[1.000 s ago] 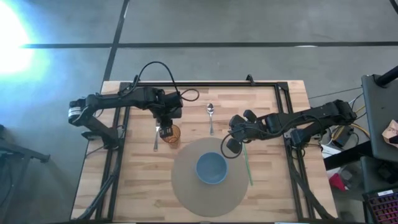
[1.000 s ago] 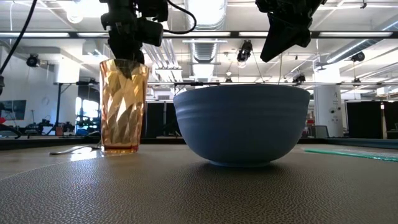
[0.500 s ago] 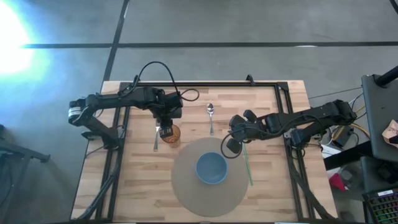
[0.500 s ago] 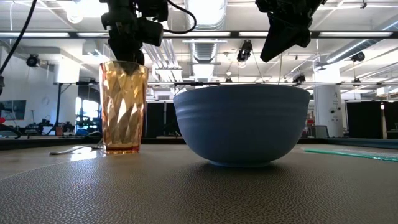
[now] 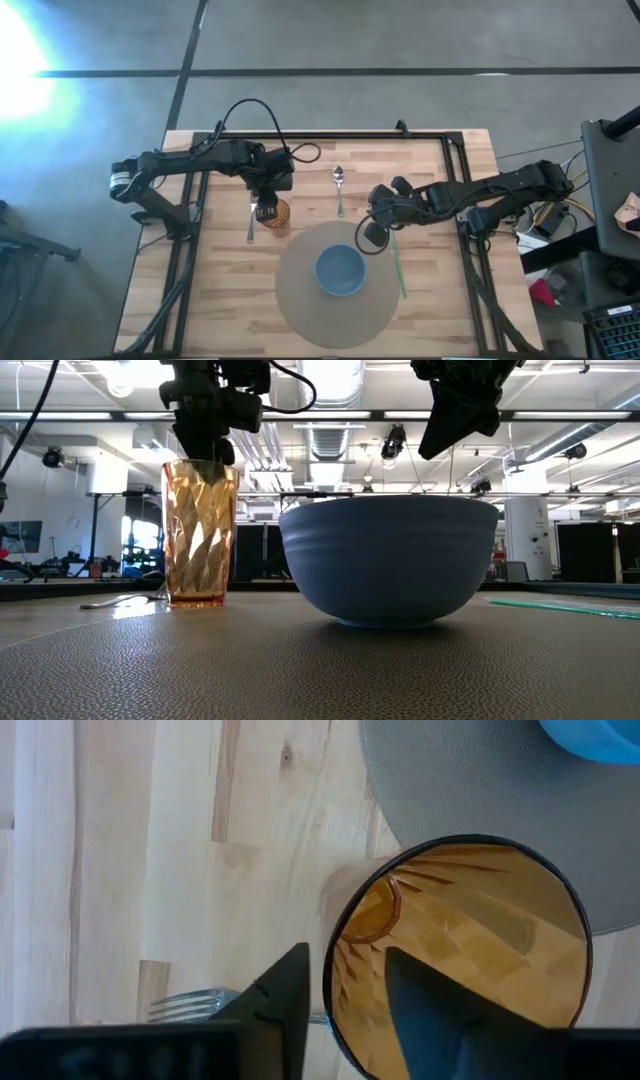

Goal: Pick & Place Utensil
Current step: Put the gray cup to the top left of the table mat, then put the green straw into the brown cup

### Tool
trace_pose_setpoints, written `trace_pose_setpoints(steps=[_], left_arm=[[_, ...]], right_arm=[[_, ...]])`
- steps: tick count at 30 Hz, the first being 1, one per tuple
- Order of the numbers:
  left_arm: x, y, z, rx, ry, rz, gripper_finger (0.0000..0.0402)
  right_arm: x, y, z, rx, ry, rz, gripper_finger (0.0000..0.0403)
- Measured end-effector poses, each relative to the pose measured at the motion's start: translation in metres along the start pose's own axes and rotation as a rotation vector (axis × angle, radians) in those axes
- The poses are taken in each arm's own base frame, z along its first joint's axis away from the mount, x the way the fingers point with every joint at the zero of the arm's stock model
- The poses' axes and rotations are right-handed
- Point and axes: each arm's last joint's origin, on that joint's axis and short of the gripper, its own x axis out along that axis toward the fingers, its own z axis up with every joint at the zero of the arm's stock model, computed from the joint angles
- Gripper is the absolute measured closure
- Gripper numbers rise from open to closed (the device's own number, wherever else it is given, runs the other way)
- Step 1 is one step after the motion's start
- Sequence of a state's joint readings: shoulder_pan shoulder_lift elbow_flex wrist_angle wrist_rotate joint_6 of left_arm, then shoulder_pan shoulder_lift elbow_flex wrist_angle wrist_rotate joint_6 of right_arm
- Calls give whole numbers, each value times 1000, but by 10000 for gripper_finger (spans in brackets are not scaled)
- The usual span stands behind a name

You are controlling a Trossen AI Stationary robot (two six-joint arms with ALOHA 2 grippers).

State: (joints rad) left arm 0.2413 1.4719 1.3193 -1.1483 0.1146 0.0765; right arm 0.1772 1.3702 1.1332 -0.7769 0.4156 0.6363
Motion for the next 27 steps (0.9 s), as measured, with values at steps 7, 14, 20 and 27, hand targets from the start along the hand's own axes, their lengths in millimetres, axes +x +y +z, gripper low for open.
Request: trace_pose_setpoints(steps=[7,14,20,27], left_arm=[[-7,-1,2,0,-7,1,225],[-28,-3,5,1,-17,2,218],[-53,-5,7,2,-31,7,218],[-85,-10,6,14,-118,12,218]], right_arm=[[-1,1,-1,13,2,5,346],[-4,6,-5,26,5,23,346],[-14,11,-10,82,25,88,346],[-31,19,-18,109,54,197,346]])
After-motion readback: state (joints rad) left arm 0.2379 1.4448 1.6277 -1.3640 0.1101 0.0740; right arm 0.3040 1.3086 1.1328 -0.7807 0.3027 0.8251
